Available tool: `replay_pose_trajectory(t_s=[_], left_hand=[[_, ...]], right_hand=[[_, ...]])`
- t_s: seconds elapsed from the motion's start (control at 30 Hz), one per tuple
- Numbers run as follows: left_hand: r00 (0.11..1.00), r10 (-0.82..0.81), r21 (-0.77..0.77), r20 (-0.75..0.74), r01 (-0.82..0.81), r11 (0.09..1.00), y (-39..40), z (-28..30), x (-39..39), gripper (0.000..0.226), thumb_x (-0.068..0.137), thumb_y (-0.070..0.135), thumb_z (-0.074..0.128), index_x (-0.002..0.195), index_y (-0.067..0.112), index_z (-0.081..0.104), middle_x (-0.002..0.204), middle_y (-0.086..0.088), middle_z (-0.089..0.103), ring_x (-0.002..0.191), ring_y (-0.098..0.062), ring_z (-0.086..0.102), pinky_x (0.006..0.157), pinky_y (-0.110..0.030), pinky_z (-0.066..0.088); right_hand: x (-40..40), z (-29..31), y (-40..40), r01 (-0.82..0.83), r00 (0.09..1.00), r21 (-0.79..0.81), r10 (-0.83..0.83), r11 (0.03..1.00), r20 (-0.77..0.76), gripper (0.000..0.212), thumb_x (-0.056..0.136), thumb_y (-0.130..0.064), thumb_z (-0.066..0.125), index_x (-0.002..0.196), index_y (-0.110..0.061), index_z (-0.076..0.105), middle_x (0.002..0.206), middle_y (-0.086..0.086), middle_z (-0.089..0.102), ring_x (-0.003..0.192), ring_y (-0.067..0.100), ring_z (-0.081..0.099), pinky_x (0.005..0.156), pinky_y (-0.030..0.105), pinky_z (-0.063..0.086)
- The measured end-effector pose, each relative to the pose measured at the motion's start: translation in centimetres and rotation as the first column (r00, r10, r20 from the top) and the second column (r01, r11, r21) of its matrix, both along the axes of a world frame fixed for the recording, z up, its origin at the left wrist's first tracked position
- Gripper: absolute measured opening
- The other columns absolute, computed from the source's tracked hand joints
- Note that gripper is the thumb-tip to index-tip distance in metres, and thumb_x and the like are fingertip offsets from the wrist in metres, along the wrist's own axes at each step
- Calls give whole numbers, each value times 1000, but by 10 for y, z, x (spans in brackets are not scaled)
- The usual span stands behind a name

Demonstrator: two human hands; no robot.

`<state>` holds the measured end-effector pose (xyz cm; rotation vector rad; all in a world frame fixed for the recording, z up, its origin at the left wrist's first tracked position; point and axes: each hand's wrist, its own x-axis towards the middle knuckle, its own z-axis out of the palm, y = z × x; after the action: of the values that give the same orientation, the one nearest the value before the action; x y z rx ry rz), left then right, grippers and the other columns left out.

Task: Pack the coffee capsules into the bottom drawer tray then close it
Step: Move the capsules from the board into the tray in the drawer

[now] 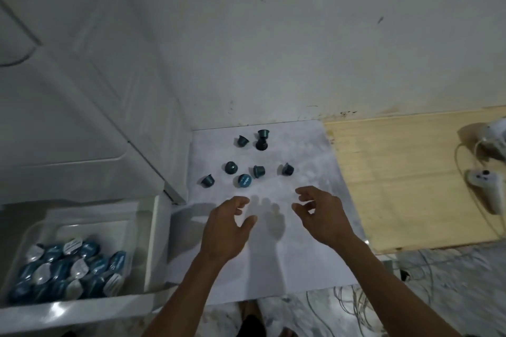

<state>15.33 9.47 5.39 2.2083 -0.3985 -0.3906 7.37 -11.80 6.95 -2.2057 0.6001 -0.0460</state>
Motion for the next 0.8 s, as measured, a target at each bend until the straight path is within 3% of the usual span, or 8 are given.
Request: replay_pose_trajectory(t_s=[0.1, 0.23, 0.43, 0.7, 0.8], left_hand=[[999, 33, 36, 10, -33, 999, -20, -22, 29, 44, 84, 29, 72, 125, 18, 59, 118, 3, 64, 100, -10, 59, 87, -25, 47], [997, 72, 87, 12, -73, 994, -41, -50, 64, 51, 84, 27, 72, 131, 15, 55, 126, -3, 60, 114, -21, 57, 97, -40, 50], [995, 78, 144, 63, -86, 986, -60, -82, 87, 56, 85, 26, 72, 134, 13, 49, 133, -9, 56, 123, -26, 52, 100, -39, 47], [978, 149, 97, 148, -164, 982, -65, -107, 79, 41, 84, 15, 73, 121, 8, 59, 118, -10, 64, 110, -26, 60, 93, -45, 53], [967, 175, 31, 183, -183, 983, -64, -113, 77, 34, 83, 11, 73, 115, 6, 62, 110, -10, 67, 102, -26, 62, 89, -48, 55]], right_hand=[[27, -16, -20, -36, 998, -42, 34, 998, -49, 36, 86, -23, 71, 120, -17, 62, 105, 3, 69, 80, 12, 67, 74, 22, 52], [65, -33, -34, -108, 987, -139, 89, 984, -132, 44, 88, -22, 67, 130, -17, 56, 117, 8, 66, 99, 22, 65, 85, 31, 52], [105, -67, -50, -194, 970, -238, 149, 952, -193, 54, 90, -16, 60, 141, -25, 44, 144, 11, 44, 130, 33, 40, 97, 45, 48], [117, -109, -53, -234, 972, -267, 230, 935, -47, 29, 92, -13, 58, 121, -13, 63, 119, 10, 63, 110, 33, 53, 80, 43, 52], [113, -118, -50, -141, 985, -217, 159, 966, 70, 20, 89, -17, 65, 109, -14, 68, 111, 5, 68, 103, 27, 58, 82, 27, 49]])
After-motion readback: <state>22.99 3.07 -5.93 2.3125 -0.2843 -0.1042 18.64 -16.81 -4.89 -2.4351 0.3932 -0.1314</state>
